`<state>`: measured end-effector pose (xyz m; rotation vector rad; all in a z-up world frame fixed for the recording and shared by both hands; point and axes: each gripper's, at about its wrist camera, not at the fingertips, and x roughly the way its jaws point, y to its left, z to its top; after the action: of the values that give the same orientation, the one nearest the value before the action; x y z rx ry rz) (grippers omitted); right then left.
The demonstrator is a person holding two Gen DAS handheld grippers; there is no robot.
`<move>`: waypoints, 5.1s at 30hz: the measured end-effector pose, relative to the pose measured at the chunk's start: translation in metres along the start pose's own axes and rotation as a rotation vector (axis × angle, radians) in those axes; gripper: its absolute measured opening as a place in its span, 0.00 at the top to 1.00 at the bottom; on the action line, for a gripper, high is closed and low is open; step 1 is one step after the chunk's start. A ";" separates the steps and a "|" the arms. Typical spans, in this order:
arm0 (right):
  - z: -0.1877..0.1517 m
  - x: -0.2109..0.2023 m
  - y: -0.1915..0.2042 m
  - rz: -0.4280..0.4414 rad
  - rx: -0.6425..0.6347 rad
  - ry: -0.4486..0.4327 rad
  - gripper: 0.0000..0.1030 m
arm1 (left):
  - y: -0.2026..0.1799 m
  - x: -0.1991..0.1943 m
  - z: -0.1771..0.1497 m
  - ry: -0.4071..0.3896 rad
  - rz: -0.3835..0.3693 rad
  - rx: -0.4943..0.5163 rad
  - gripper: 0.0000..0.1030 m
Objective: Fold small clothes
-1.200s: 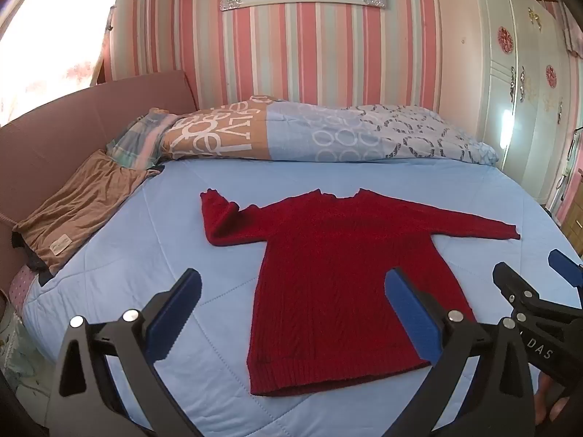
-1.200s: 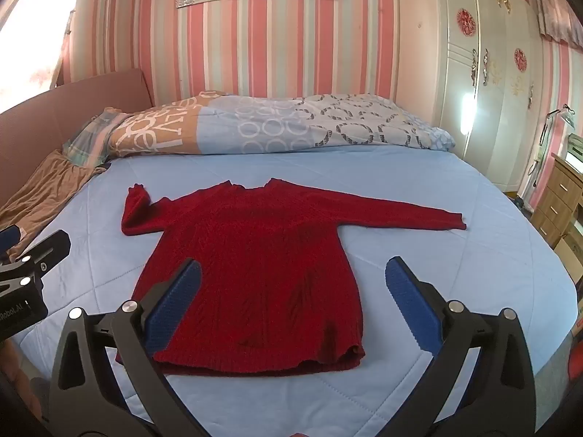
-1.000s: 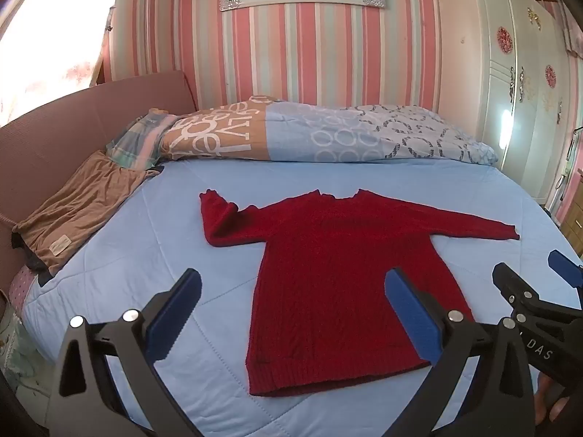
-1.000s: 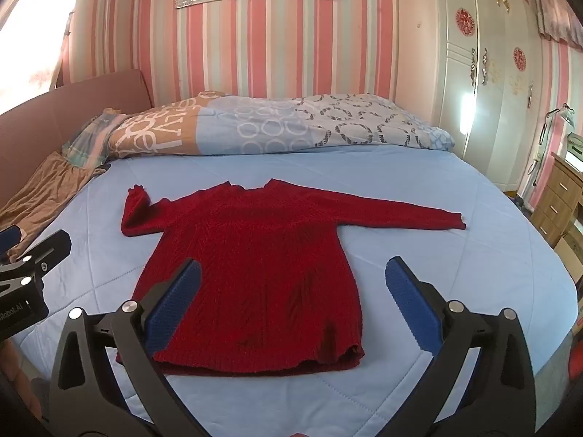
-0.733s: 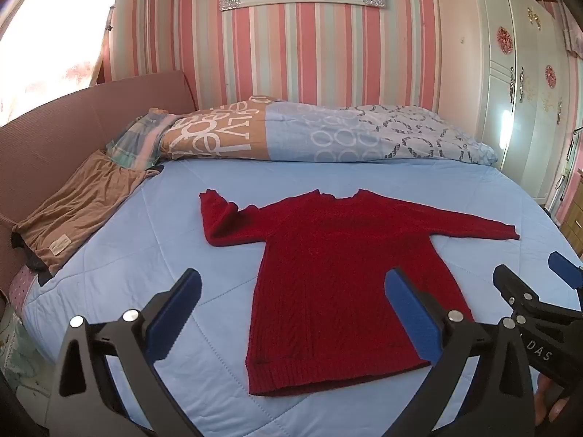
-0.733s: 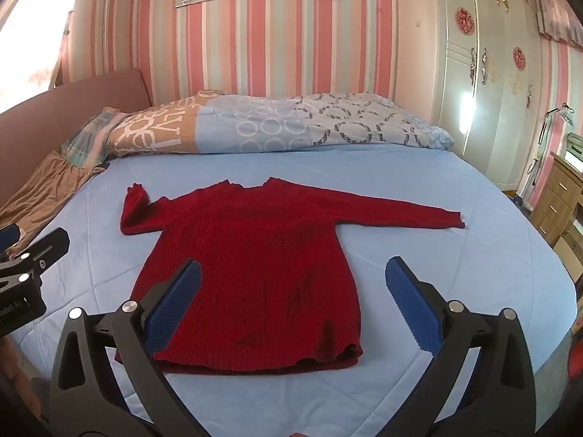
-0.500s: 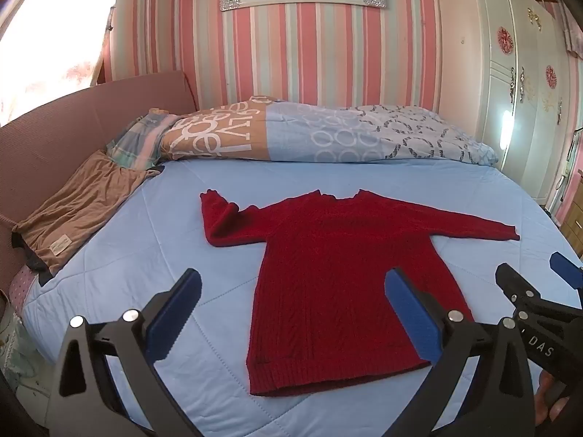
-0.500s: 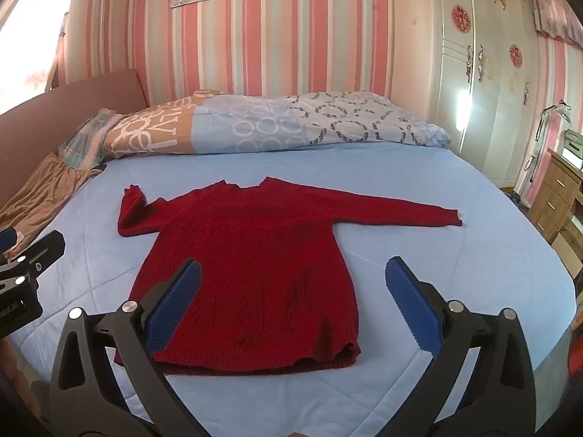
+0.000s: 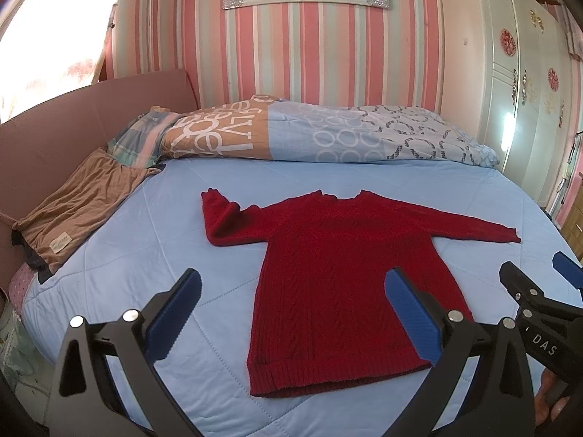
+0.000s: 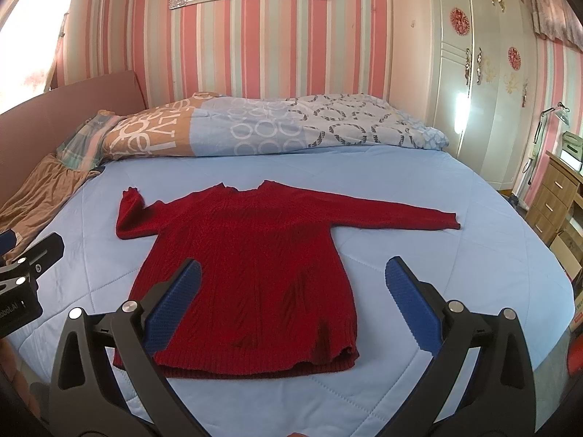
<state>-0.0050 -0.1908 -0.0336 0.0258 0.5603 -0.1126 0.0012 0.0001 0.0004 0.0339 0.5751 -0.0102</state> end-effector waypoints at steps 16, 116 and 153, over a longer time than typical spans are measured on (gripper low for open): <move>0.002 -0.001 0.004 0.001 -0.002 0.000 0.03 | -0.002 0.001 0.002 0.003 -0.003 -0.003 0.02; 0.011 0.410 -0.374 -0.311 0.522 0.386 0.74 | -0.277 0.472 0.084 0.293 -0.103 0.295 0.02; 0.128 0.400 0.013 0.097 0.008 0.318 0.92 | -0.028 0.406 0.127 0.314 0.059 0.134 0.02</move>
<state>0.4002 -0.2251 -0.1380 0.0793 0.8753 -0.0154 0.4105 -0.0328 -0.1153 0.1849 0.8864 0.0141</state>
